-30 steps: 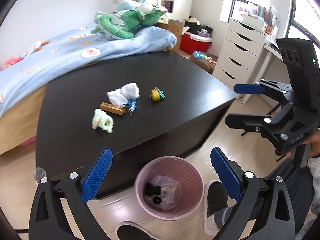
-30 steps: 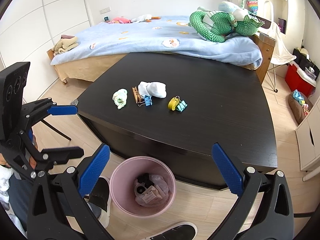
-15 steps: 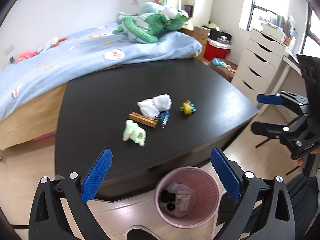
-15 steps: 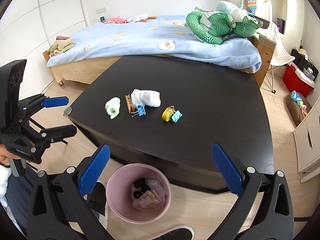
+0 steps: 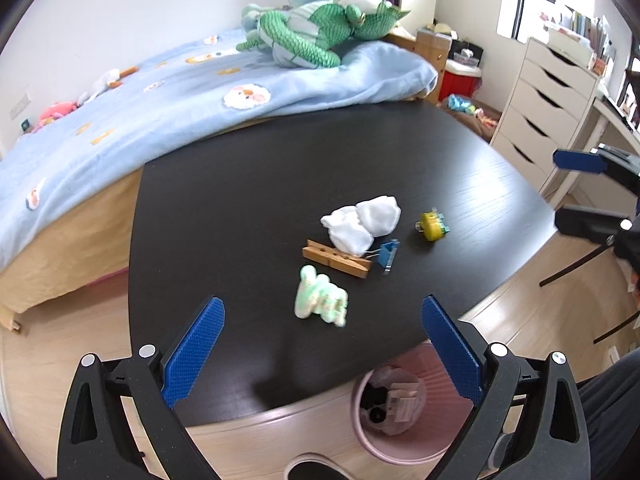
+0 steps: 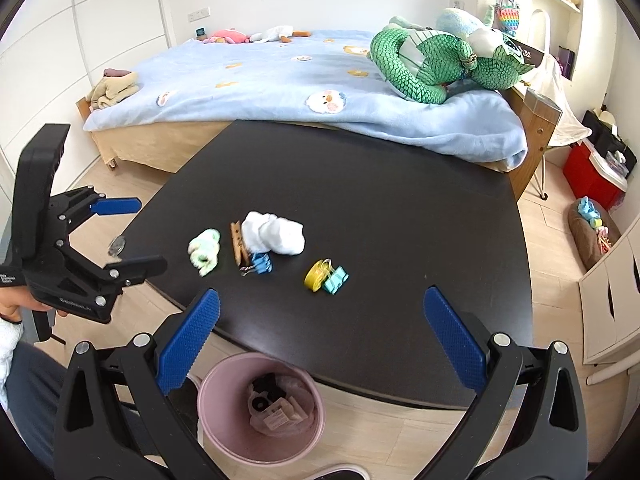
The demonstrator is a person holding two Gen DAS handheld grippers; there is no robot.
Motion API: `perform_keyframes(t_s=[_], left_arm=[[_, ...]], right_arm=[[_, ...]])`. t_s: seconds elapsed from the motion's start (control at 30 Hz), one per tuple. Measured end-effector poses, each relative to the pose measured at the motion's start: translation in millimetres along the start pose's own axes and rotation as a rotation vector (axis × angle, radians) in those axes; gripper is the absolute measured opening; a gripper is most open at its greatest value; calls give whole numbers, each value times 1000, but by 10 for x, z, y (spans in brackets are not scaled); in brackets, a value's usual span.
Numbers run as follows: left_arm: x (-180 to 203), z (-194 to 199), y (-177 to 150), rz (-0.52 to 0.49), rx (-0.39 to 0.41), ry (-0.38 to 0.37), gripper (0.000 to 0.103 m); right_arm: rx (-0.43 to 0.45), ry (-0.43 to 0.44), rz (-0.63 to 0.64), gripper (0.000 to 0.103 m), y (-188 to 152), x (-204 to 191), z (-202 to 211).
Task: Collect trash
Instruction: 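Move both tools back over the remaining items on the table, then grasp the green-and-white scrunchie with the left tool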
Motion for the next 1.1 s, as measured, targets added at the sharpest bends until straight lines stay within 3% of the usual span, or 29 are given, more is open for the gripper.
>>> perform_keyframes(t_s=[0.67, 0.7, 0.77, 1.03, 1.1], left_arm=[[-115, -505, -43, -12, -76, -40, 94], [-106, -512, -42, -15, -76, -42, 91], [-92, -530, -42, -22, -85, -45, 76], [-91, -572, -64, -33, -101, -33, 48], [-91, -579, -70, -33, -107, -34, 36]], right_arm=[[-56, 31, -8, 100, -90, 12, -414], [-57, 31, -4, 100, -92, 4, -418], [-61, 30, 1, 100, -97, -7, -434], [-61, 32, 3, 100, -109, -12, -442], [-60, 33, 5, 100, -110, -15, -443]])
Point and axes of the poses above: each gripper's, at about its wrist camera, not at the fingertips, and z roughly against the way its jaws point, x to its right, y to its top, the point moved 1 cm from there along -z, roughly the way its jaws point, and after that the axes turned 8 degrees about z, right-handed, at the moved point
